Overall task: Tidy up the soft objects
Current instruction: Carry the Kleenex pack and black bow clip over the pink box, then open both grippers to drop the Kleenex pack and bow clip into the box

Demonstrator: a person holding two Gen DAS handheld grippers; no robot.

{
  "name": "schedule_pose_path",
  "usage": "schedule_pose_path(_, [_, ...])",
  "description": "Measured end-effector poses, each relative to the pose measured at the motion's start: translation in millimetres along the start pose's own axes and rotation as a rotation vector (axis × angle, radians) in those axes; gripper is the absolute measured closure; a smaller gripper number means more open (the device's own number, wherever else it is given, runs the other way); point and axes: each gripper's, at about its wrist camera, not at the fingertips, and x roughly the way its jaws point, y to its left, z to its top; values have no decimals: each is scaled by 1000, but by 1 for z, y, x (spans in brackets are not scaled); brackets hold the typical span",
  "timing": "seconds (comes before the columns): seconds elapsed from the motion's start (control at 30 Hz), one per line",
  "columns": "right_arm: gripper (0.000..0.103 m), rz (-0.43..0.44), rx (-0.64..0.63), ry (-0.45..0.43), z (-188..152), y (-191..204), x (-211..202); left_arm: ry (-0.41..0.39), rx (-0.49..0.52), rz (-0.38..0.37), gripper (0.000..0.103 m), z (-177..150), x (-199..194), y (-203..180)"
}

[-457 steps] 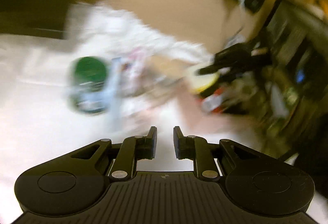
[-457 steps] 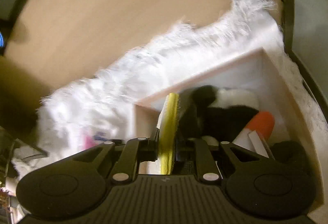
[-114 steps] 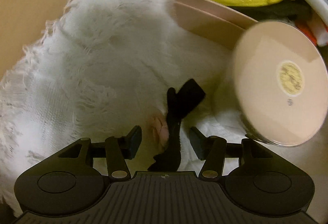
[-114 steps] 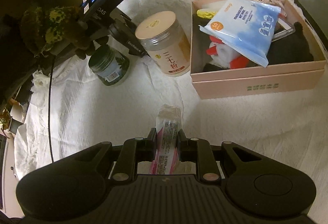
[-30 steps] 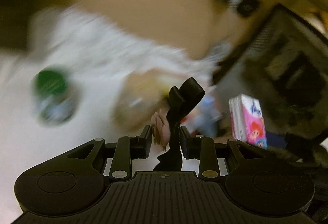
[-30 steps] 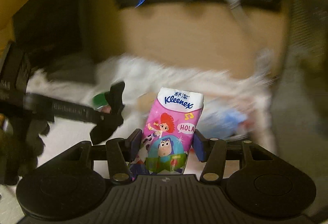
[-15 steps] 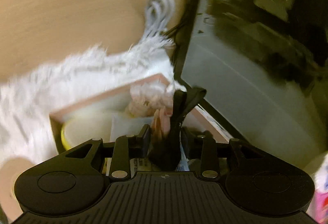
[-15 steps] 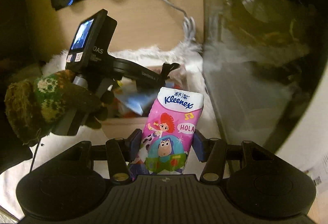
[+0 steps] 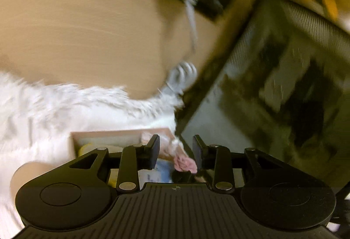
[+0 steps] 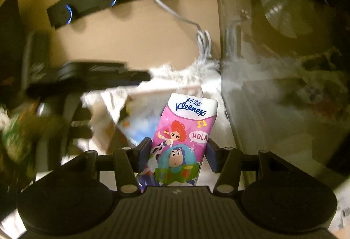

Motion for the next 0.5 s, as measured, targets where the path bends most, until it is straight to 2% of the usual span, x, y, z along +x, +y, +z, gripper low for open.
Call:
schedule_pose_path(0.13, [51,48,6,-37,34,8,21,-58,-91,30,67,-13,-41,19])
schedule_pose_path(0.27, [51,94,5,-25,72,27,68,-31,-143,52,67,-41,-66,28])
schedule_pose_path(0.37, [51,113,-20,47,84,47,119,5,-153,83,67,-63,-81,31])
schedule_pose_path(0.5, [50,96,-25,207,62,45,193,38,-132,151,67,-87,-114,36])
